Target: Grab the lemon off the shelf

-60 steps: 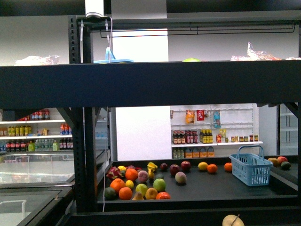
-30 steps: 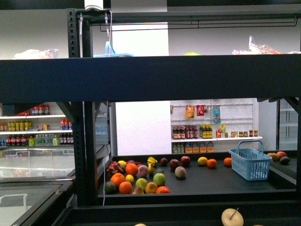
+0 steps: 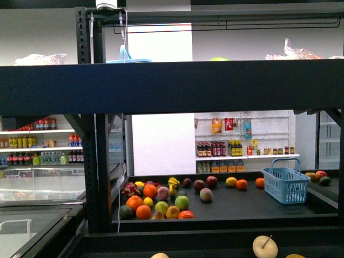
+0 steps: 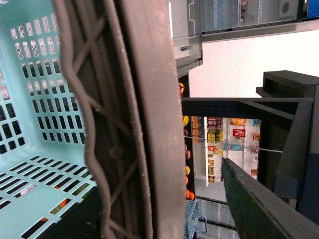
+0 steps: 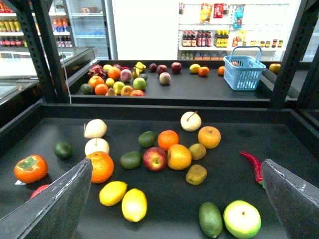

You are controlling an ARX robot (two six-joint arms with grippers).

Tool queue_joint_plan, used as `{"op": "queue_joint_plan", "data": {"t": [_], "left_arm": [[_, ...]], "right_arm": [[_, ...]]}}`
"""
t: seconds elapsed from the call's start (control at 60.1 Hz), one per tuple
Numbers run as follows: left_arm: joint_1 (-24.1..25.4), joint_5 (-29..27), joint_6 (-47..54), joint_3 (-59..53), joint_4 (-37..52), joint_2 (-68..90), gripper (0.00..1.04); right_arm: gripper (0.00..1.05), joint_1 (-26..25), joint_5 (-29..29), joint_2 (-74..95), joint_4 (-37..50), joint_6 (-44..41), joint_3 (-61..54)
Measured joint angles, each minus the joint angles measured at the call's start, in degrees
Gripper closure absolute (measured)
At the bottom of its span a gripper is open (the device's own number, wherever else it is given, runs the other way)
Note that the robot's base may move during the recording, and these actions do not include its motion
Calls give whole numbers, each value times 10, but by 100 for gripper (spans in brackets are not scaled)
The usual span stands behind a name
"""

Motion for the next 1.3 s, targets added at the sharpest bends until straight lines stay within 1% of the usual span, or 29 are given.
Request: {"op": "queue_joint_plan", "data": {"t": [0.083, 0.133, 0.166, 0.2, 0.233, 0.382, 0.549, 0.649, 0.748, 0.881, 0.915, 1.097, 1.197, 1.297], "left_arm": [[0, 0, 8, 0, 0, 5, 69], [0, -1, 9, 0, -1, 8, 76], [0, -1, 10, 0, -2, 8, 83], [0, -1, 9, 0, -3, 8, 86], [0, 0, 11, 0, -4, 8, 87], [-3, 2, 31, -1, -22, -3, 88], [-16, 28, 86, -1, -68, -51, 88], [-42, 59, 153, 0, -123, -106, 89], [-67, 92, 198, 0, -145, -130, 89], [-114, 139, 258, -3, -170, -156, 89], [-132, 149, 275, -9, -175, -166, 89], [-222, 176, 347, -37, -198, -197, 89], [-272, 186, 373, -51, -198, -199, 89], [-306, 208, 391, -63, -179, -197, 89]], "right_arm": [[2, 0, 0, 0, 0, 0, 0], [2, 0, 0, 0, 0, 0, 0], [2, 0, 0, 0, 0, 0, 0], [2, 0, 0, 0, 0, 0, 0], [2, 0, 0, 0, 0, 0, 0], [2, 0, 0, 0, 0, 0, 0], [2, 0, 0, 0, 0, 0, 0], [2, 0, 0, 0, 0, 0, 0], [2, 0, 0, 0, 0, 0, 0], [2, 0, 0, 0, 0, 0, 0], [2, 0, 0, 0, 0, 0, 0], [2, 0, 0, 0, 0, 0, 0], [2, 0, 0, 0, 0, 0, 0], [2, 0, 0, 0, 0, 0, 0]]}}
